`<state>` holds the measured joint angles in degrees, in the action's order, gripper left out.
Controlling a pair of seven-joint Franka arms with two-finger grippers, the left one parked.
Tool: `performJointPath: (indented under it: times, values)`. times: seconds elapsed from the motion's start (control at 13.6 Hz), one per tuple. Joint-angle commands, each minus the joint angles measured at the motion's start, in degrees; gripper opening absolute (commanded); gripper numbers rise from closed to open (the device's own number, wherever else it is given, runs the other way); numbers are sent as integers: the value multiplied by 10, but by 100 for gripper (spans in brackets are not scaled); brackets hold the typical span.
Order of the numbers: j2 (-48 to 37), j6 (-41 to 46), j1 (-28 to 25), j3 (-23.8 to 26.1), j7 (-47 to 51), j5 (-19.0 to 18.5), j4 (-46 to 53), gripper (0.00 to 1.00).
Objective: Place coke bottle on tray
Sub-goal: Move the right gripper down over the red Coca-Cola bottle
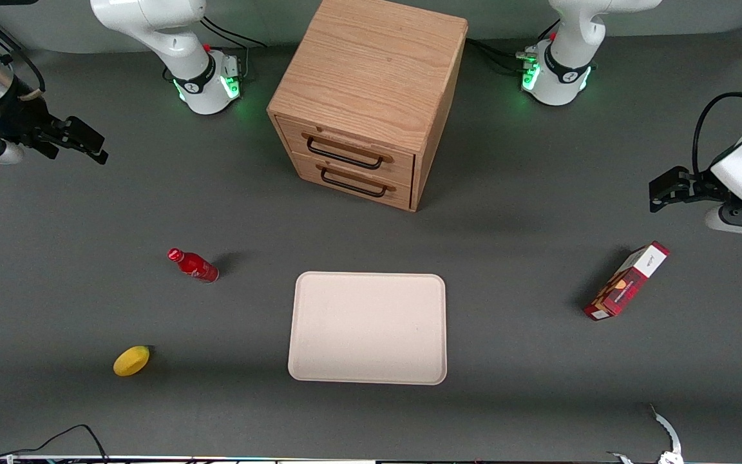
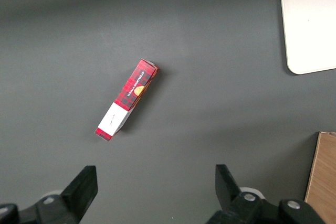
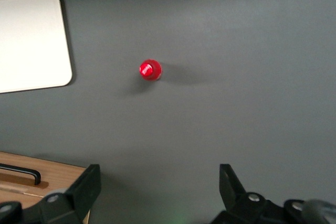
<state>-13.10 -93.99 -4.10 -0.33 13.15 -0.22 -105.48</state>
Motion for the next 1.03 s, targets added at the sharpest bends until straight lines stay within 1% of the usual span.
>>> performJointPath:
  times: [0.0,0.15,0.37,0.44,0.59,0.66,0.96]
  values:
    - [107,38,-2,4,-11,16,122,100]
    - [163,24,-2,4,-11,16,138,100]
    - [222,-60,-2,5,-8,16,118,100]
    - [231,-89,-1,5,-6,17,95,100]
    - [229,-182,-2,5,0,17,13,100]
    - [228,-214,-2,7,5,17,-16,100]
    - [222,-309,-1,12,14,17,-102,100]
